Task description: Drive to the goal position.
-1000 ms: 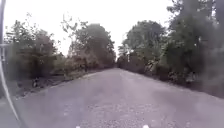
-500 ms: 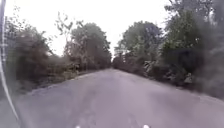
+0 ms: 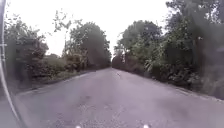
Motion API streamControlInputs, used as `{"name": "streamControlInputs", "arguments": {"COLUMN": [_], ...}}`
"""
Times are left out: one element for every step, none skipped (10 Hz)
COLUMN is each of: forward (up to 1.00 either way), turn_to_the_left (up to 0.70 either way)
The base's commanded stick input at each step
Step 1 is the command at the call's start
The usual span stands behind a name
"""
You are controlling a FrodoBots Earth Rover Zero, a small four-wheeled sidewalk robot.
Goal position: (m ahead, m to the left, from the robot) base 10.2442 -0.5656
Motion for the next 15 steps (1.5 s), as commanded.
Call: {"name": "streamControlInputs", "arguments": {"forward": [0.70, 0.70, 0.70, 0.70, 0.70, 0.70, 0.70, 0.70, 0.70, 0.70, 0.70, 0.70, 0.70, 0.70, 0.70], "turn_to_the_left": [0.00, 0.00, 0.00, 0.00, 0.00, 0.00, 0.00, 0.00, 0.00, 0.00, 0.00, 0.00, 0.00, 0.00, 0.00]}}
